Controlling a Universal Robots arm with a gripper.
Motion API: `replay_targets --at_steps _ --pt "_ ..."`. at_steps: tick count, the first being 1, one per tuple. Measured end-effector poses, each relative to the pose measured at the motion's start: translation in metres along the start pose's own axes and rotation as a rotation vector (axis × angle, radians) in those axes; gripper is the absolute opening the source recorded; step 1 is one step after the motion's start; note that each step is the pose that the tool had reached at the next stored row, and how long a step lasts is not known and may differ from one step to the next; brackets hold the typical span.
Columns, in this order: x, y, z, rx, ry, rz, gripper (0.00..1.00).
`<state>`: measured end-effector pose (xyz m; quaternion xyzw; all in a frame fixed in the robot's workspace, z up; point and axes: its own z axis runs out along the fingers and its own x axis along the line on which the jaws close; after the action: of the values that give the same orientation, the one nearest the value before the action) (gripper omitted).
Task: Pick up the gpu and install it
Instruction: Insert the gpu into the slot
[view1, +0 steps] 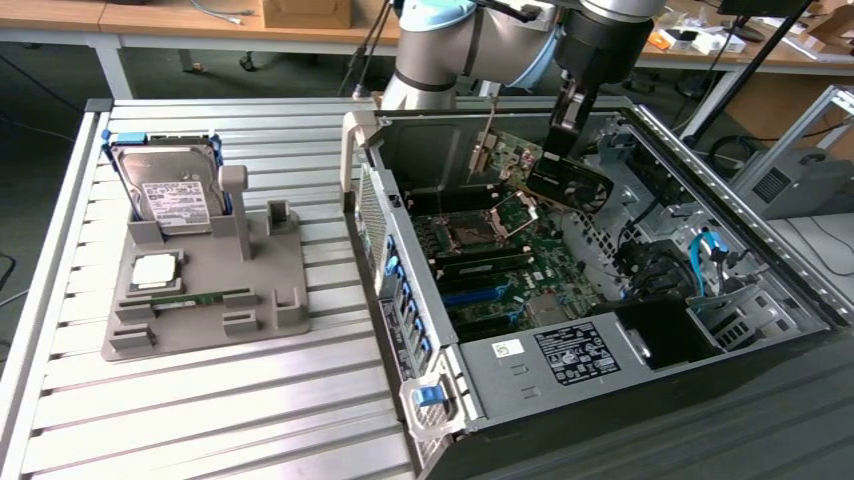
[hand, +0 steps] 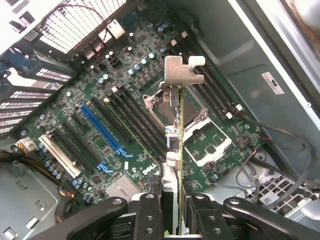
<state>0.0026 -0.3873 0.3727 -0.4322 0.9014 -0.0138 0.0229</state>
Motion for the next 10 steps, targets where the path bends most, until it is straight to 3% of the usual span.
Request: replay_targets --at_steps 10 --pt "0.0000 0.0000 0.0000 -0.0011 -0.0017 -0.038 0.27"
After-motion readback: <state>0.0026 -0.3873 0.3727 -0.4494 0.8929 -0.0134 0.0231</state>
